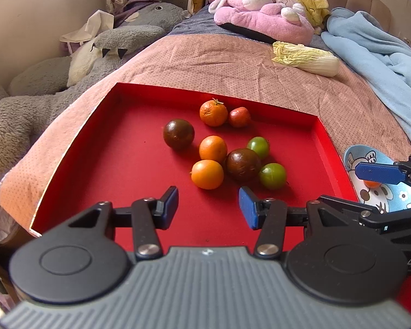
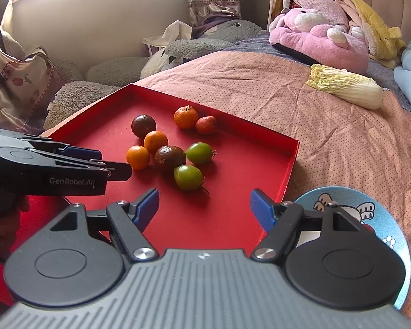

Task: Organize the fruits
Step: 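Move both grippers back over the red tray toward the next fruits, then grasp a green lime with the right gripper while the left gripper grasps an orange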

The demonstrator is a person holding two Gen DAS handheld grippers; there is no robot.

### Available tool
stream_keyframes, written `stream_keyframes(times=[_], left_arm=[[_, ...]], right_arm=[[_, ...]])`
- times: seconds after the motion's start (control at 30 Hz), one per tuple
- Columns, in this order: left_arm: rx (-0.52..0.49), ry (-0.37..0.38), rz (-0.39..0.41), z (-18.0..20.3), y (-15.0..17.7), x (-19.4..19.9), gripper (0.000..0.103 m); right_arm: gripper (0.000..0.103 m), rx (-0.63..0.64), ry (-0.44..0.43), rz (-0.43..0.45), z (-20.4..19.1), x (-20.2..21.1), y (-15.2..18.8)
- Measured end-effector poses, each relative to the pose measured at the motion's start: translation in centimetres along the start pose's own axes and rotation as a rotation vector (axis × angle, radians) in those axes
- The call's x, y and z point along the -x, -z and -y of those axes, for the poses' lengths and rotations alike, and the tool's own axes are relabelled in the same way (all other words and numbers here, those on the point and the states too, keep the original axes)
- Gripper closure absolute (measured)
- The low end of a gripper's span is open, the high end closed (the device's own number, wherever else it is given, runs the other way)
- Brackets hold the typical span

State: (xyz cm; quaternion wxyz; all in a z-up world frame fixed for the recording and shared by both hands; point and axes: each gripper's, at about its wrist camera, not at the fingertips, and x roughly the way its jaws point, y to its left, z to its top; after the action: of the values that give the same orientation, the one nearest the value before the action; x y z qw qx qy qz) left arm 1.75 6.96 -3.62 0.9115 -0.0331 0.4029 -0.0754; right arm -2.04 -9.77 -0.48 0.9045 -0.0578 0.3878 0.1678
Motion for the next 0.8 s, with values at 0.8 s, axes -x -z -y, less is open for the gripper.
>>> stream_keyframes(times=[0.8], left_arm=[[0.040, -0.001, -0.038, -2.4, -0.7, -2.4, 0.051]], right_arm=[[0.066, 0.069, -0.049, -0.123, -1.4, -9.4, -2.3]])
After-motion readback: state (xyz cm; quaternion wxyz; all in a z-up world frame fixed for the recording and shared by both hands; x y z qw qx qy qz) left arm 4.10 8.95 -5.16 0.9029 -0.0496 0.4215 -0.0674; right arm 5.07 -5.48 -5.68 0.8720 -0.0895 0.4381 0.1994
